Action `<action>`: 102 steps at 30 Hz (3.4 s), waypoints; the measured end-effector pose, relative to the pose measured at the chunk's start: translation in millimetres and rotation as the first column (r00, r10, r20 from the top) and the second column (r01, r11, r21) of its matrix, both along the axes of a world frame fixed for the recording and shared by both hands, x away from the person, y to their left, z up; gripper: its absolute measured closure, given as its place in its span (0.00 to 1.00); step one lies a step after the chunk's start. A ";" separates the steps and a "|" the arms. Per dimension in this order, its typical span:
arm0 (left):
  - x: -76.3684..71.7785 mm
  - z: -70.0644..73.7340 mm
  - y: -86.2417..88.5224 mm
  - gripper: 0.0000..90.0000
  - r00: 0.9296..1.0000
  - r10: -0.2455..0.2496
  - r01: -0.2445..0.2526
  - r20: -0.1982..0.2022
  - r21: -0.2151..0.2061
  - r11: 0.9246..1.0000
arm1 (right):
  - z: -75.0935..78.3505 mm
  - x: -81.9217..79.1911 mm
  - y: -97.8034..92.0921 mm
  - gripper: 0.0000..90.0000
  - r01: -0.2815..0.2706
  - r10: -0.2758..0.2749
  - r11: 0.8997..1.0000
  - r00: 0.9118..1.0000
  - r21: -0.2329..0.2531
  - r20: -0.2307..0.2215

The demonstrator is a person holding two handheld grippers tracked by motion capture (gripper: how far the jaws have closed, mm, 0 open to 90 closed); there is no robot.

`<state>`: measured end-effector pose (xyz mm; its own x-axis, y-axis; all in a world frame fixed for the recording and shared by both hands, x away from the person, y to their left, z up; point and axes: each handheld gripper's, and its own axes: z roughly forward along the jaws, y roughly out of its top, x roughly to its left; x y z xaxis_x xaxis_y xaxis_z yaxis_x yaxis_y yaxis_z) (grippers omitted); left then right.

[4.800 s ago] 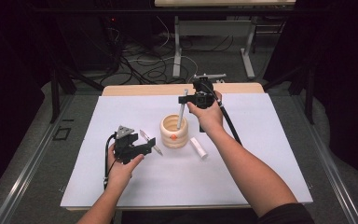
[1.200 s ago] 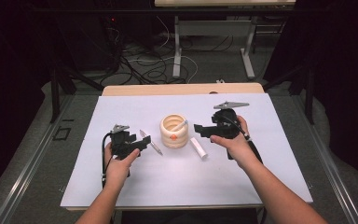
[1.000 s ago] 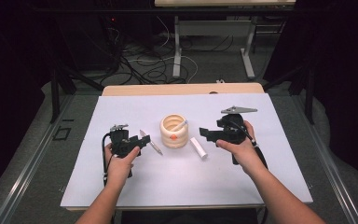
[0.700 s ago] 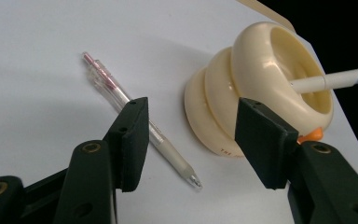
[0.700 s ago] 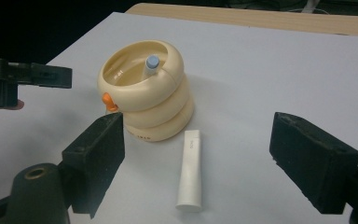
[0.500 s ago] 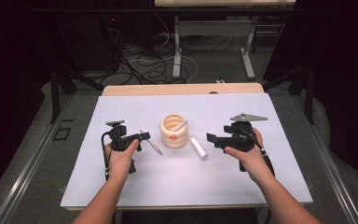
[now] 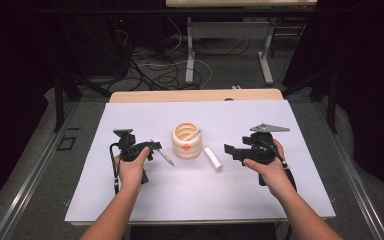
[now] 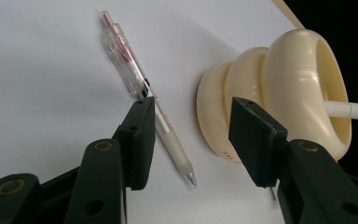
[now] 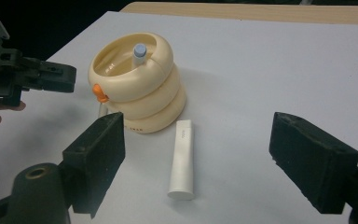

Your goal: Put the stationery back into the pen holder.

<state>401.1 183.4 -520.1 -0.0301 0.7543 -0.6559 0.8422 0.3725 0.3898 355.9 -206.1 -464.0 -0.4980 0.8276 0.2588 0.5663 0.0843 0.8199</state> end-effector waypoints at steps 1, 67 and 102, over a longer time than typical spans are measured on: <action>0.5 -1.7 -1.3 0.57 1.000 0.010 -0.010 0.004 -0.013 1.000 | -0.1 0.0 -0.1 0.20 0.000 0.000 1.000 1.000 0.001 -0.002; 12.9 -33.9 -29.5 0.83 0.970 0.157 -0.159 -0.185 -0.001 0.987 | -27.8 9.4 -14.7 0.19 0.058 -0.060 0.997 0.998 -0.043 -0.035; 10.4 -38.3 -12.6 0.89 0.974 0.157 -0.173 -0.165 -0.090 0.981 | -31.0 9.5 -16.3 0.19 0.061 -0.063 0.997 0.997 -0.045 -0.048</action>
